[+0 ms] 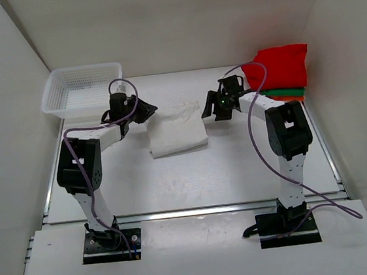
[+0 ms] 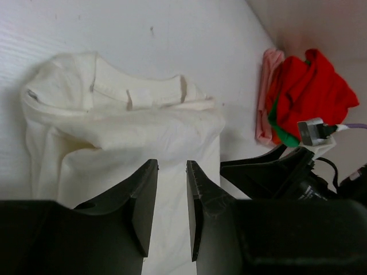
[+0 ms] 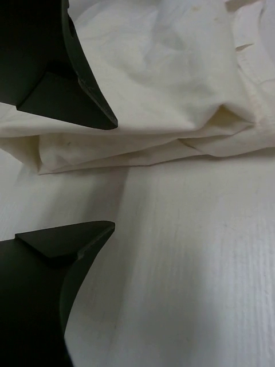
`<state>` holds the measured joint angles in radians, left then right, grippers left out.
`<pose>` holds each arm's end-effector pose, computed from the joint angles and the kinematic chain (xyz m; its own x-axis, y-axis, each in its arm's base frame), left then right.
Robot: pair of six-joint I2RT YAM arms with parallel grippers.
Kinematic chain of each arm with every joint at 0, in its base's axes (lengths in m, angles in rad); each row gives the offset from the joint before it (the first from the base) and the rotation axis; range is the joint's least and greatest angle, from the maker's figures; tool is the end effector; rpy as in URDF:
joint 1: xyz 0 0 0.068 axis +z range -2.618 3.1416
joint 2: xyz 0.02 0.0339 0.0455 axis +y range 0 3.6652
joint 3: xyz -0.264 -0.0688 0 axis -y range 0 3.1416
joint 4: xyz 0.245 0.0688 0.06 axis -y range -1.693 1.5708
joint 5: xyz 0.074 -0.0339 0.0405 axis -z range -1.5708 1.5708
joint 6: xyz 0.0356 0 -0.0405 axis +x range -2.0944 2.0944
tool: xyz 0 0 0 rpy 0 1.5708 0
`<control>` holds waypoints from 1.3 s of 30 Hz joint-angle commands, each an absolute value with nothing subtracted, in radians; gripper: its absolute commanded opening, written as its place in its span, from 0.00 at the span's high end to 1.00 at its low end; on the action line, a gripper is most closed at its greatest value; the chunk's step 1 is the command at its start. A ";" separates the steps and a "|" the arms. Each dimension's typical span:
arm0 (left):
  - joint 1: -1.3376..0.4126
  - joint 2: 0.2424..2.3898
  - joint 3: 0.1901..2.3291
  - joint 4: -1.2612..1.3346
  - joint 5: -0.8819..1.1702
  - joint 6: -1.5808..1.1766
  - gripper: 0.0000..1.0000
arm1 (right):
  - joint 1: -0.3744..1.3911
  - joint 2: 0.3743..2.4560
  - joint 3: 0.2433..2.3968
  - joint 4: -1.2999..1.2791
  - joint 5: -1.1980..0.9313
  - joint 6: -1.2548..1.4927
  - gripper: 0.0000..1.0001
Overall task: Fold and stack the t-shirts
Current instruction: Fold the long partially folded tshirt into a neat square, then put the neatly folded tshirt into the corner of the board with the right arm
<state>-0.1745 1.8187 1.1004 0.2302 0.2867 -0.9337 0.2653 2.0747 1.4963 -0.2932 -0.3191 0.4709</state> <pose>0.3964 -0.0801 0.2027 -0.6063 -0.6760 -0.4188 -0.1258 0.6016 -0.7888 0.4360 0.1300 0.1785 -0.8595 0.2129 -0.4646 -0.0604 0.8604 0.5060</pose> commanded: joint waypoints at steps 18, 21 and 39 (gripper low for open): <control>-0.172 2.094 1.220 -0.103 0.342 -0.850 0.66 | 0.429 2.124 1.417 -0.093 -0.546 0.652 0.27; -0.175 2.088 1.193 -0.075 0.350 -0.859 0.67 | 0.431 2.151 1.439 -0.109 -0.564 0.650 0.28; -0.132 1.875 1.089 -0.063 0.377 -0.845 0.65 | 0.316 2.243 1.699 -0.365 -0.624 0.394 1.00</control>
<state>-0.1513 1.9778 1.1206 0.0174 0.3737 -0.8822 0.3553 2.2707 1.6295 -0.2554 -0.6735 0.5316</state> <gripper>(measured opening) 0.343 0.089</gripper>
